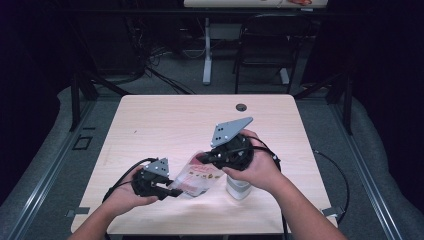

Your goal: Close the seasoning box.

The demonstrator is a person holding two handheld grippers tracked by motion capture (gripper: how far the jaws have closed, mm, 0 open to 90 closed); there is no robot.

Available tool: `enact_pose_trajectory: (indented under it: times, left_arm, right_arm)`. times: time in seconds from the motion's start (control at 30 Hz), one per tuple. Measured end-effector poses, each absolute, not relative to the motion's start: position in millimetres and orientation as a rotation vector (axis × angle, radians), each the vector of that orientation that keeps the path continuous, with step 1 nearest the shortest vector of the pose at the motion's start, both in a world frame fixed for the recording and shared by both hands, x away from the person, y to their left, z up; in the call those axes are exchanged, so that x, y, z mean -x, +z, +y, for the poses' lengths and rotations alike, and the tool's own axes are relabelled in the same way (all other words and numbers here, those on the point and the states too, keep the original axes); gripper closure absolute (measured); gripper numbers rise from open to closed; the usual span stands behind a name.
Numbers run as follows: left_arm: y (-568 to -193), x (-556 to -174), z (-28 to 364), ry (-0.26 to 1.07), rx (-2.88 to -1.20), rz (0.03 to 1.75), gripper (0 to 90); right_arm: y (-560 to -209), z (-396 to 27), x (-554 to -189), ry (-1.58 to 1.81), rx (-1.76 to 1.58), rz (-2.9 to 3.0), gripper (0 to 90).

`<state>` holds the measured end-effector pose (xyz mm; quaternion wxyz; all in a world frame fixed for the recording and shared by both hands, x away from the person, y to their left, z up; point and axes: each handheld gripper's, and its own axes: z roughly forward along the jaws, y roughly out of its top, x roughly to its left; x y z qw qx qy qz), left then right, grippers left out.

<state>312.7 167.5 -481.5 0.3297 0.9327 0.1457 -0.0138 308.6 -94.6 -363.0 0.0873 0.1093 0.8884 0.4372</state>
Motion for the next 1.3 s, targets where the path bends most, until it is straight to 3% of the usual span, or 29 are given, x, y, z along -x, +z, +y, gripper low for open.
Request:
enact_pose_trajectory:
  times: [1.3]
  left_arm:
    - [-450, -313, 176, 0.032, -2.579, 0.388, 71.7]
  right_arm:
    - [-378, -111, -305, 1.341, -0.402, 2.576, 89.6]
